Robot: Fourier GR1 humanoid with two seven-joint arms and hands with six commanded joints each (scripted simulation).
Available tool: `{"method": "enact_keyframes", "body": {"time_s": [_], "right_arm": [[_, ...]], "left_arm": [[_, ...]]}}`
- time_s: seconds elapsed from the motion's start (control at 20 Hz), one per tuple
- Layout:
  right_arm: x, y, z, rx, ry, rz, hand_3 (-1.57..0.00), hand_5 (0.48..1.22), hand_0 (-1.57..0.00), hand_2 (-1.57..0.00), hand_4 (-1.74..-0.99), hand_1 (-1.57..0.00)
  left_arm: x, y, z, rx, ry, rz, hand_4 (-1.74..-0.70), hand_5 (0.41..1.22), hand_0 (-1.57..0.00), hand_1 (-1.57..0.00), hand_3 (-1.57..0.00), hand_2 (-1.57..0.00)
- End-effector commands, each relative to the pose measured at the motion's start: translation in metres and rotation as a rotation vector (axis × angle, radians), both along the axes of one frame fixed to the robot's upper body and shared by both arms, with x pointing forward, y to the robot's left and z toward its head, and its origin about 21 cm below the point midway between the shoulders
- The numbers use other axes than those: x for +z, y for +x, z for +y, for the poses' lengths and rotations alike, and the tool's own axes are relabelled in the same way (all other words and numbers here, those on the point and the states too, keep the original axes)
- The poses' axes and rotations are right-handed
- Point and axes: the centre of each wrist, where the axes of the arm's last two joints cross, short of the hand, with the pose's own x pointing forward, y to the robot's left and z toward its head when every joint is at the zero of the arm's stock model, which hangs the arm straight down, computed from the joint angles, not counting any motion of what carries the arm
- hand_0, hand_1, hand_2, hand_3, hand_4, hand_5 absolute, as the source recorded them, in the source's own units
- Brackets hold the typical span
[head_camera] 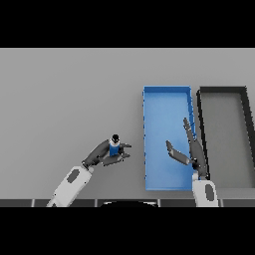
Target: Pick up the blue pipe and place it into the blue bin.
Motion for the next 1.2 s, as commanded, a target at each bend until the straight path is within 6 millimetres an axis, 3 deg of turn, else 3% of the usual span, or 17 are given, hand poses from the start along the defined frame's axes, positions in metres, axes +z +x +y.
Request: {"method": "enact_keyframes", "body": {"time_s": [0.0,0.15,0.3,0.6,0.9,1.0,1.15], "right_arm": [[0.001,0.004,-0.004,-0.009,0.003,0.008,0.00,0.646,0.00,0.00,-1.222,0.00],[0.006,0.006,0.002,-0.002,0.010,0.004,0.00,0.631,0.00,0.00,-1.217,0.00],[0.006,0.004,0.001,0.005,0.018,-0.002,0.00,0.633,0.00,0.00,-1.229,0.00],[0.002,0.006,-0.007,-0.019,-0.031,0.013,0.00,0.643,0.00,0.00,-1.184,0.00],[0.004,0.004,-0.005,-0.009,-0.033,-0.010,0.00,0.643,0.00,0.00,-1.151,0.00],[-0.001,-0.018,0.008,-0.080,-0.019,-0.026,0.00,0.643,0.00,0.00,-1.141,0.00],[-0.011,-0.069,0.034,-0.286,-0.001,-0.027,0.00,0.643,0.00,0.00,-1.166,0.00]], "left_arm": [[-0.001,-0.002,-0.005,-0.011,0.006,-0.011,-1.51,1.139,-1.32,-1.36,-1.38,-1.39],[0.004,-0.006,-0.011,-0.003,-0.039,-0.071,-1.48,1.179,-1.44,-1.46,-1.47,-1.48],[0.026,0.002,-0.015,0.001,-0.108,-0.140,-1.47,1.200,-1.50,-1.51,-1.52,-1.52],[0.065,0.007,-0.028,-0.076,-0.151,-0.208,-1.47,1.215,-1.55,-1.56,-1.56,-1.56],[0.084,0.005,-0.037,-0.112,-0.126,-0.207,-1.47,1.220,-1.57,-1.57,-1.57,-1.57],[0.080,0.006,-0.038,-0.106,-0.110,-0.195,-1.47,1.220,-1.57,-1.57,-1.57,-1.57],[0.081,0.005,-0.035,-0.111,-0.123,-0.205,-1.47,1.220,-1.57,-1.57,-1.57,-1.57]]}}
